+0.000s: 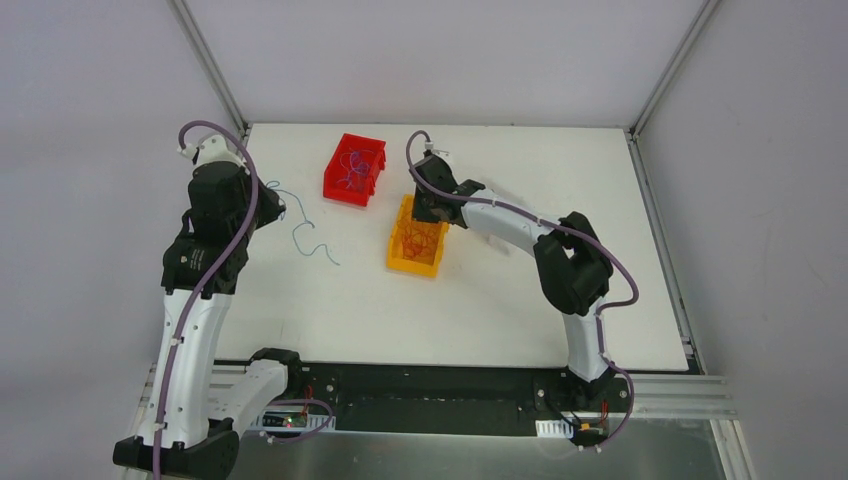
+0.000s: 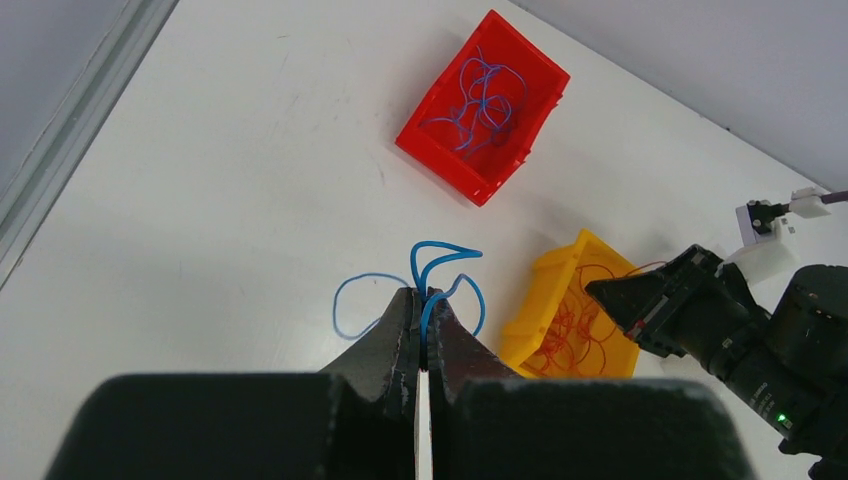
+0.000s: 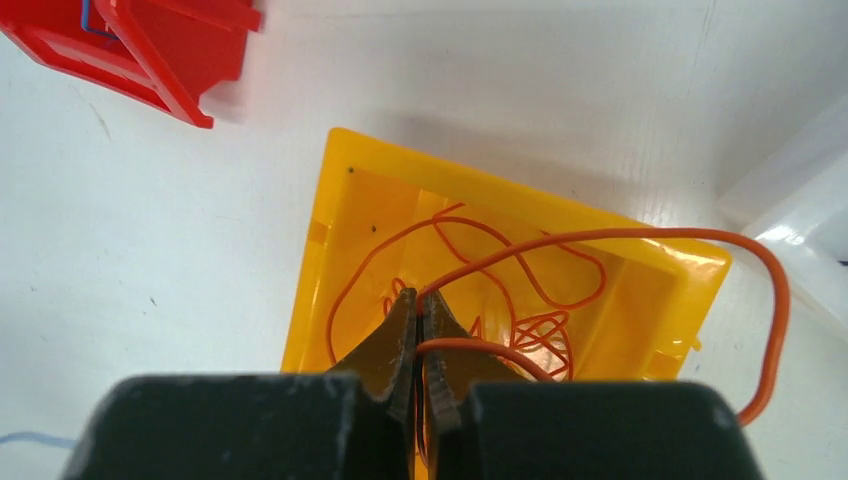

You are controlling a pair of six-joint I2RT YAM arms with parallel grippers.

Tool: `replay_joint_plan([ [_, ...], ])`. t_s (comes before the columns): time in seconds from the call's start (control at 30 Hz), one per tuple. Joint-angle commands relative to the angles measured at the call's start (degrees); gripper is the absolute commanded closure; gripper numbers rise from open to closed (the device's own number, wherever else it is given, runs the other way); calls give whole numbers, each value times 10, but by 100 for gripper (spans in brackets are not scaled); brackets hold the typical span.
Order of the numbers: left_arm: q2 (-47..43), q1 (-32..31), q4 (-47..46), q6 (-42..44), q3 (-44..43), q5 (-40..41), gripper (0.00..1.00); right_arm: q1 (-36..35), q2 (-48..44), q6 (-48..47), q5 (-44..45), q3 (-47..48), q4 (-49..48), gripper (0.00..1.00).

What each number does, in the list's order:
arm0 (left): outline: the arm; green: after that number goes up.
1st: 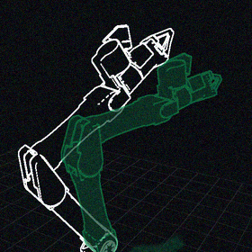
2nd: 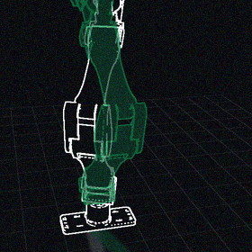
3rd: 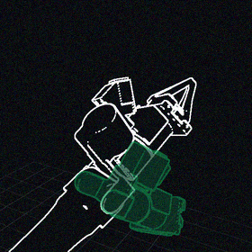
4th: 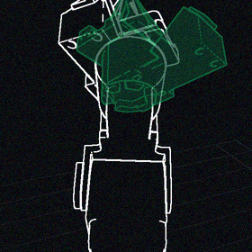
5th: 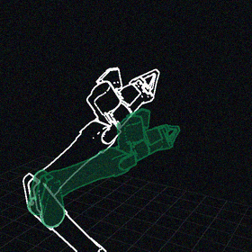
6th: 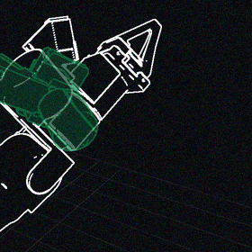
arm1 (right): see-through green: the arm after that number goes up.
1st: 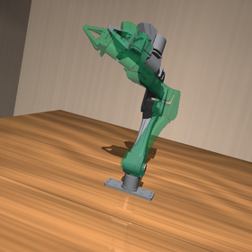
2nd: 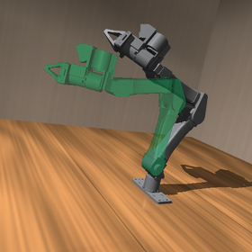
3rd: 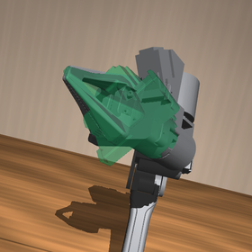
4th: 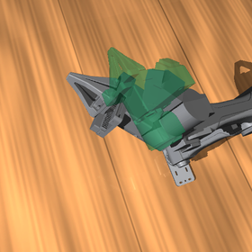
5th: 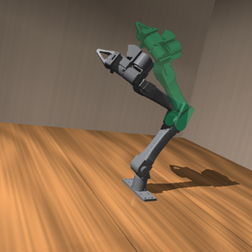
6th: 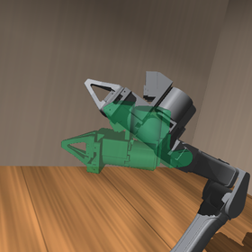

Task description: Untangle the cables

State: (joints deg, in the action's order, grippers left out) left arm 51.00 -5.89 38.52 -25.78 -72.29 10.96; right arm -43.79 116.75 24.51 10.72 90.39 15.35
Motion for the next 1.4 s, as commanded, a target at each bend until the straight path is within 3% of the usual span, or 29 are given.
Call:
replay_joint_plan([
  [0.0,5,4,-22,1,-17,-27,100,-5,-26,-33,43,43,28,100],
  [0.3,17,4,-28,3,-26,-53,100,-5,16,-42,35,55,34,100],
  [0.47,23,4,-34,2,-27,-78,100,-5,-12,-34,9,20,19,66],
  [0.83,90,4,-66,-8,-55,-141,100,2,-183,-74,1,20,66,35],
  [1.03,129,4,-76,-3,-79,-160,100,15,-266,-73,4,-46,57,17],
  [1.13,150,3,-83,0,-85,-175,100,24,-322,-81,6,-96,38,11],
  [1.37,206,-7,-91,6,-139,-183,100,43,-441,-86,23,-234,2,9],
])
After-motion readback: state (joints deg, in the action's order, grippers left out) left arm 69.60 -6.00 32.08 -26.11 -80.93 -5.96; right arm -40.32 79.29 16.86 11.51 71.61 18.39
